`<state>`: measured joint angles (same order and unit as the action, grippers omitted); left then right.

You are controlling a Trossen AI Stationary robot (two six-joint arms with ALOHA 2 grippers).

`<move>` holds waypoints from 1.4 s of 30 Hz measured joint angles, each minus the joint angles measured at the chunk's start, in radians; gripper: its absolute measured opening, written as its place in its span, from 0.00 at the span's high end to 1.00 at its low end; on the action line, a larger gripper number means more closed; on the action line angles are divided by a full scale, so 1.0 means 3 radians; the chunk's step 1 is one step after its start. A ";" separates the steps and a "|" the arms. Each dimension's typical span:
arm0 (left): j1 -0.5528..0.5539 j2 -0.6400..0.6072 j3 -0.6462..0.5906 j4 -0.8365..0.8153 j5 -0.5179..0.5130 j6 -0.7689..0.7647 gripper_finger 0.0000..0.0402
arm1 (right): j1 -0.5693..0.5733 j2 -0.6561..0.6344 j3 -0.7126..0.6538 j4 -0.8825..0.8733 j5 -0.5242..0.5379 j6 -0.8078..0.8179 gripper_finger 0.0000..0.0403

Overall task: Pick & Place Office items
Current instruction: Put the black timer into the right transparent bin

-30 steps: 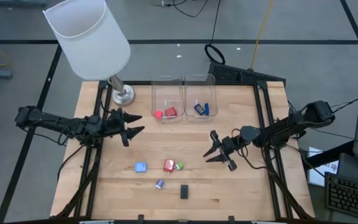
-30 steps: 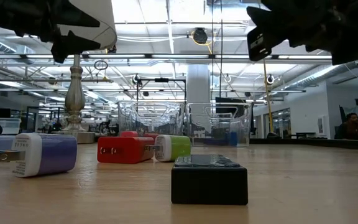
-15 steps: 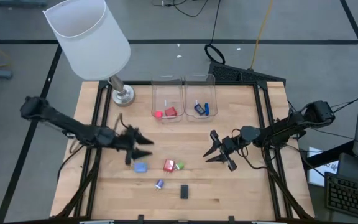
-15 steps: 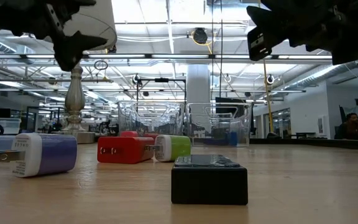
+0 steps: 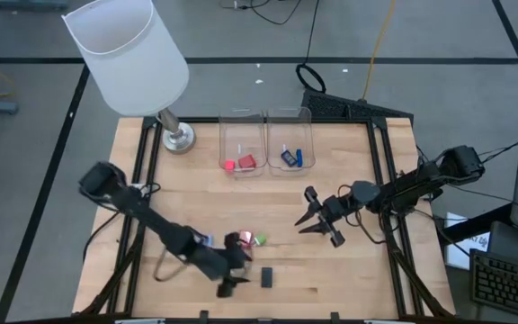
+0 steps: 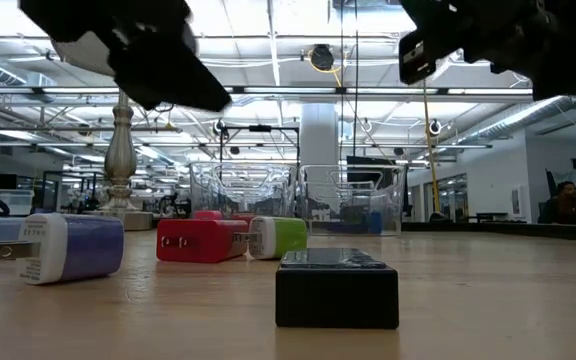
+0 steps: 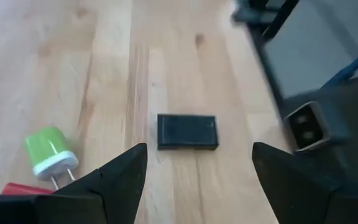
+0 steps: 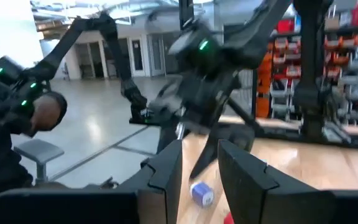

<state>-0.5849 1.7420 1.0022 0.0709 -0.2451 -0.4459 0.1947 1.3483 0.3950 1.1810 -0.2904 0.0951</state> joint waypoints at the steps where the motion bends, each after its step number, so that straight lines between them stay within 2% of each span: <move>1: 0.0012 0.0117 0.0157 -0.0168 -0.0003 -0.0002 0.27 | 0.0000 0.0000 0.0000 0.0050 0.0000 -0.0022 0.77; 6: 0.0116 0.0587 0.0770 -0.0555 0.0075 -0.0044 0.27 | -0.0028 0.0000 0.0000 0.0281 0.0000 -0.0071 0.77; 11: 0.0256 0.0859 0.1090 -0.0530 0.0792 -0.0257 0.27 | -0.0040 0.0000 -0.0002 0.0379 0.0001 -0.0071 0.77; 18: 0.0362 0.1069 0.1143 -0.0581 0.1469 -0.0653 0.27 | -0.0039 -0.0001 -0.0003 0.0441 0.0000 -0.0086 0.77; 20: 0.0365 0.1080 0.1142 -0.0657 0.1474 -0.0684 0.27 | -0.0039 -0.0001 -0.0003 0.0440 0.0000 -0.0096 0.77; 28: 0.0366 0.1074 0.1144 -0.0811 0.1036 -0.0451 0.27 | -0.0039 -0.0001 -0.0003 0.0429 0.0001 -0.0099 0.77; 36: 0.0401 0.1061 0.1160 -0.1680 0.0776 -0.0809 0.27 | -0.0039 -0.0001 -0.0003 0.0414 0.0001 -0.0098 0.77; 42: 0.0393 0.1048 0.1150 -0.1701 0.0692 -0.0894 0.27 | -0.0041 -0.0001 -0.0003 0.0414 0.0006 -0.0098 0.77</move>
<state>-0.4669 2.0563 1.3473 -0.4395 -0.0376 -0.7142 0.1825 1.3479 0.3943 1.3052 -0.2886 0.0658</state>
